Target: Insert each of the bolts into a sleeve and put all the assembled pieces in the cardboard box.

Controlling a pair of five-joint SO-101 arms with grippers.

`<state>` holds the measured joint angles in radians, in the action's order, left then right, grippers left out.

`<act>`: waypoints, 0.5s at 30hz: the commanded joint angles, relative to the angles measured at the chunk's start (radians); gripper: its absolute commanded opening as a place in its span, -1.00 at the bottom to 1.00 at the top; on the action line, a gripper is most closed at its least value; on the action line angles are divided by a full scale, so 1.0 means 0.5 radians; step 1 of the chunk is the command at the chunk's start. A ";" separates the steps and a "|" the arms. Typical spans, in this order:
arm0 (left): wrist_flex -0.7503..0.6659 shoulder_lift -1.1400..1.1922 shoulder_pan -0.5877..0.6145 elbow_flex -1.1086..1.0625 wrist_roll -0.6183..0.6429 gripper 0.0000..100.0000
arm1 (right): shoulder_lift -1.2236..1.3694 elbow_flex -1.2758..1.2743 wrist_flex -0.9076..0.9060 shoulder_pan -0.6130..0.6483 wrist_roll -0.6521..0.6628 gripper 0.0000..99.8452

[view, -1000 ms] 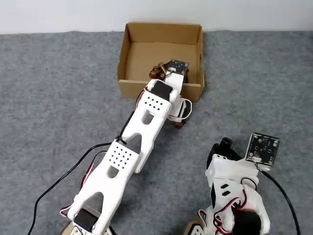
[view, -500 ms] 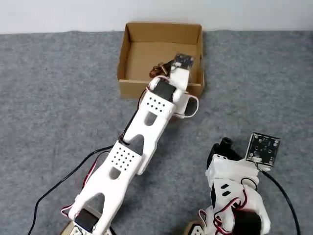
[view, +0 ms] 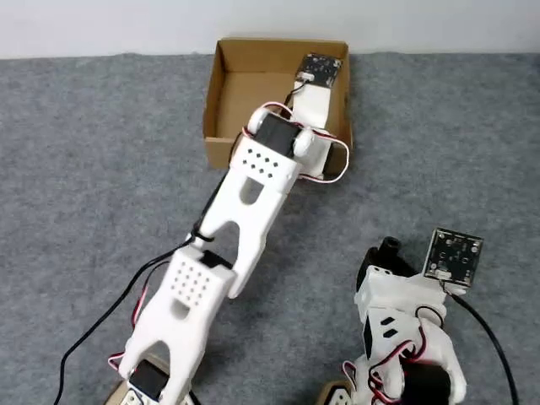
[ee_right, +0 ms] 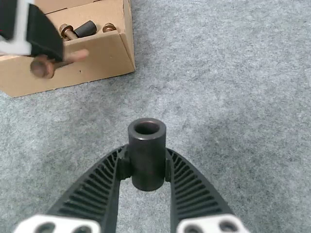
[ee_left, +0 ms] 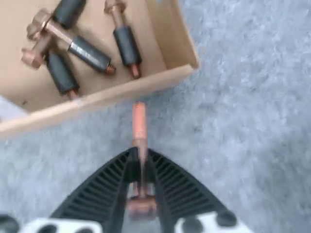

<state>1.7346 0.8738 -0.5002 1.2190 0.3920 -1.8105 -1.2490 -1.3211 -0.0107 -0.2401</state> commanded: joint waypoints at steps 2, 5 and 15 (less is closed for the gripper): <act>0.043 -0.651 0.034 -0.827 0.068 -0.99 | -0.002 0.006 0.057 -0.017 0.025 -0.98; 0.037 -0.973 0.089 -1.392 0.068 -0.99 | -0.002 0.006 0.057 -0.011 0.025 -0.98; -0.049 -1.682 0.387 -2.315 0.077 -0.99 | -0.002 0.006 0.057 -0.008 0.025 -0.98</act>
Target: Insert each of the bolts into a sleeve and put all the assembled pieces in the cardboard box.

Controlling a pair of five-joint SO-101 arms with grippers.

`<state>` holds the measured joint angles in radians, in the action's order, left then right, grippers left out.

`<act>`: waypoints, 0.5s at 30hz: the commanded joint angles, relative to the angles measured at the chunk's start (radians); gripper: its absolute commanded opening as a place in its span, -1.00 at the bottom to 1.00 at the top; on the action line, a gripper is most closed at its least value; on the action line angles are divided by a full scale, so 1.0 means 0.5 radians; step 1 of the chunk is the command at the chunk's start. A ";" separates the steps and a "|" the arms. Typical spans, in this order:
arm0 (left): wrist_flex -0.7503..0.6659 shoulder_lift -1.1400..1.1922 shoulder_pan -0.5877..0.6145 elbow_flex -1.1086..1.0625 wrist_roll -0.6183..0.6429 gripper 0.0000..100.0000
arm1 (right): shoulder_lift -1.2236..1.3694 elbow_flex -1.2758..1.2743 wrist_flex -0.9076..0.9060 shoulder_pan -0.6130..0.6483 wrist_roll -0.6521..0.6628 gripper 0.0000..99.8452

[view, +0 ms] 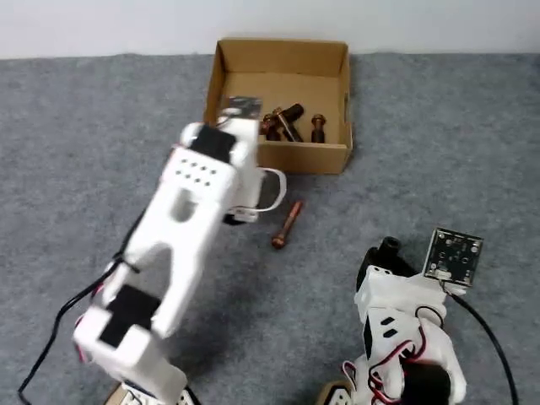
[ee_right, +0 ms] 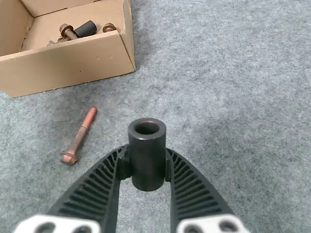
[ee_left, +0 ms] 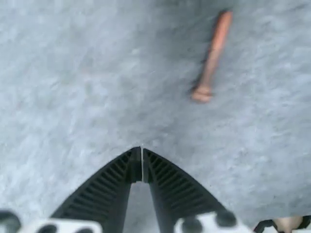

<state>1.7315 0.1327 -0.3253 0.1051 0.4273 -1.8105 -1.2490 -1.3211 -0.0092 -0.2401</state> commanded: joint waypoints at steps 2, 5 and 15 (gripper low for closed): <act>-0.129 -0.215 0.021 -0.140 -0.055 -0.99 | -0.002 0.006 0.057 -0.008 0.025 -0.98; -0.267 -0.206 -0.046 -0.207 -0.150 -0.98 | -0.002 0.006 0.057 -0.008 0.025 -0.98; -0.295 0.319 -0.144 -0.011 -0.160 -0.38 | -0.002 0.006 0.051 -0.017 0.025 -0.98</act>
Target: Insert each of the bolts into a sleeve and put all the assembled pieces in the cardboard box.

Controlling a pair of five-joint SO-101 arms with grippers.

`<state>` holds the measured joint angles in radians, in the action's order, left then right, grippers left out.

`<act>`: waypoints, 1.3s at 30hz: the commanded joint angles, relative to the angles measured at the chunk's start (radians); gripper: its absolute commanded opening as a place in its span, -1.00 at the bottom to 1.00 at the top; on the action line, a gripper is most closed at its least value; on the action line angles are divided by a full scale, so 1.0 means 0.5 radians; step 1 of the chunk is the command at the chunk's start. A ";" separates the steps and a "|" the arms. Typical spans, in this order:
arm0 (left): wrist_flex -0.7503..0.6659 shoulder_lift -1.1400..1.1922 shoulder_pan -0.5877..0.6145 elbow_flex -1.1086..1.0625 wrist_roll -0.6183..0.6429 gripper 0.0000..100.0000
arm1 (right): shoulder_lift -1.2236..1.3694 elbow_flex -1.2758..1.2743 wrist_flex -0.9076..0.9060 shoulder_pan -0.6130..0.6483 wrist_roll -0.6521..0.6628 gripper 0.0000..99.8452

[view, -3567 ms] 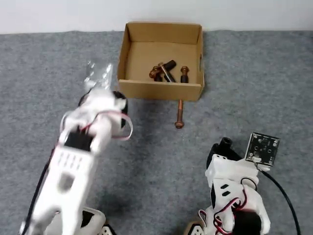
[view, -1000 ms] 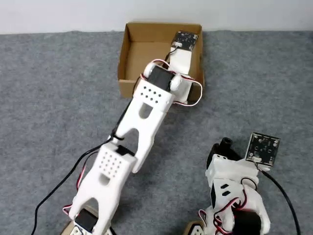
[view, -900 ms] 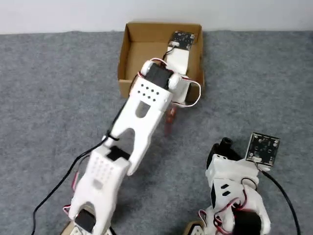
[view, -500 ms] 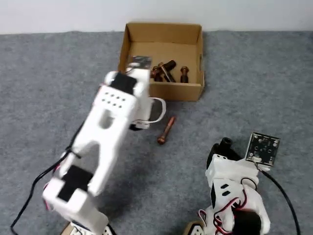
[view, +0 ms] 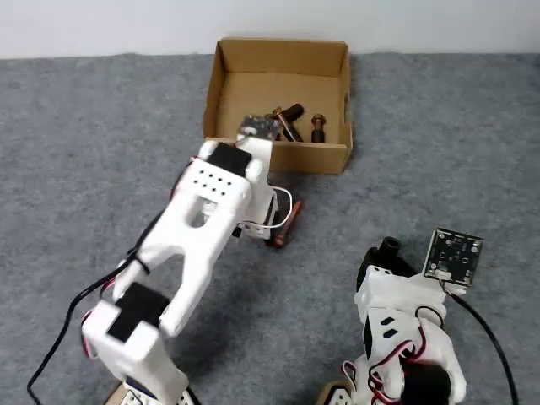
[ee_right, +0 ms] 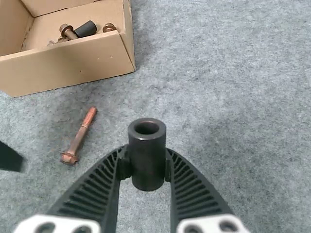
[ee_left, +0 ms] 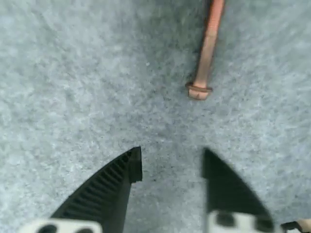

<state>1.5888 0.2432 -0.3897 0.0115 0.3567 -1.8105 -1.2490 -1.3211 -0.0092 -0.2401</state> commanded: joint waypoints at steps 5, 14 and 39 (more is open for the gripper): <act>0.184 0.454 -0.034 0.695 -0.018 -0.41 | -0.002 0.006 0.051 -0.020 0.025 -0.98; 0.331 1.019 -0.052 1.336 -0.018 -0.56 | -0.002 0.006 0.048 -0.020 0.025 -0.98; 0.328 1.402 -0.092 1.456 -0.006 -1.00 | -0.002 0.009 0.048 -0.020 0.025 -0.98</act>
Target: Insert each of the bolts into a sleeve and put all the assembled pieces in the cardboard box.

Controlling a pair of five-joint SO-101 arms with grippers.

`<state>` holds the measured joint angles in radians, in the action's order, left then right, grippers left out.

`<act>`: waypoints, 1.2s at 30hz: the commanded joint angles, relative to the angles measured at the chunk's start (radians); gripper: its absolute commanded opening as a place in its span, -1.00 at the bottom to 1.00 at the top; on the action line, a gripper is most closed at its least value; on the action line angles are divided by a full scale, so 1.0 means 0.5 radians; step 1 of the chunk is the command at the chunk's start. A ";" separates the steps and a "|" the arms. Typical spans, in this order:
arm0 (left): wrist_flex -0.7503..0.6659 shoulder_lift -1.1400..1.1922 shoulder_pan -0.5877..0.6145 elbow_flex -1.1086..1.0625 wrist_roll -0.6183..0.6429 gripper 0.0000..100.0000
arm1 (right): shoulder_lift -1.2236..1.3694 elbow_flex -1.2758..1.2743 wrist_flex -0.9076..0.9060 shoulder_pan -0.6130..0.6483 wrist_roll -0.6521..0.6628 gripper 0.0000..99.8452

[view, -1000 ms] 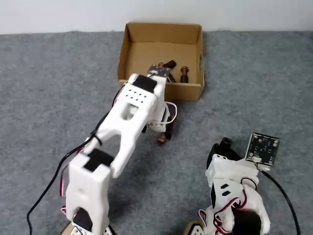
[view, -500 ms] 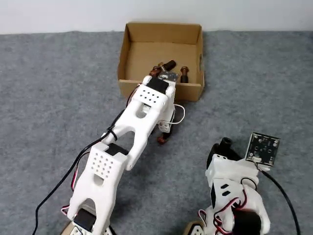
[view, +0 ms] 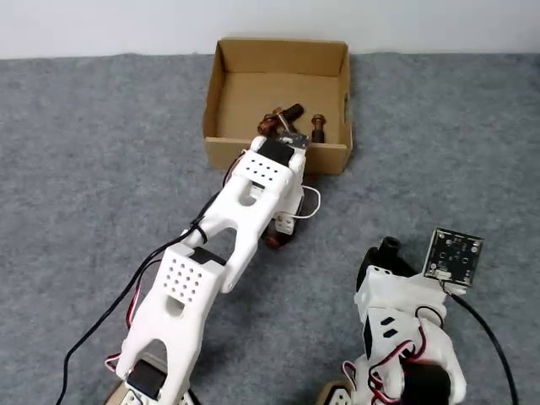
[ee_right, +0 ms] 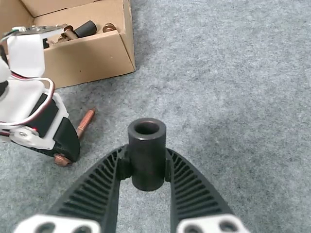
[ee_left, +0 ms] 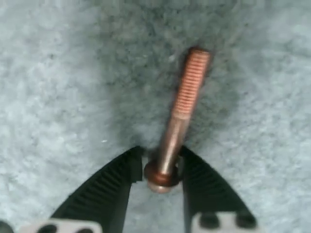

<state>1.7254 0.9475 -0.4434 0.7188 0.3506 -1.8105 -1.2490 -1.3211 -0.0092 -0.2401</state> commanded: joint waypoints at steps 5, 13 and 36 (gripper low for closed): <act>0.058 -0.193 0.049 0.023 0.255 -0.99 | -0.005 0.009 0.048 -0.020 0.025 -0.98; 0.052 -0.798 0.058 -0.683 0.408 -0.99 | -0.005 0.009 0.048 -0.020 0.025 -0.98; -0.037 -1.700 1.049 -1.671 2.348 -0.99 | -0.005 0.009 0.051 -0.020 0.025 -0.98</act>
<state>1.7223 0.1112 0.0138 -0.1220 1.4385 -1.8105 -1.2490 -1.3211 -0.0092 -0.2401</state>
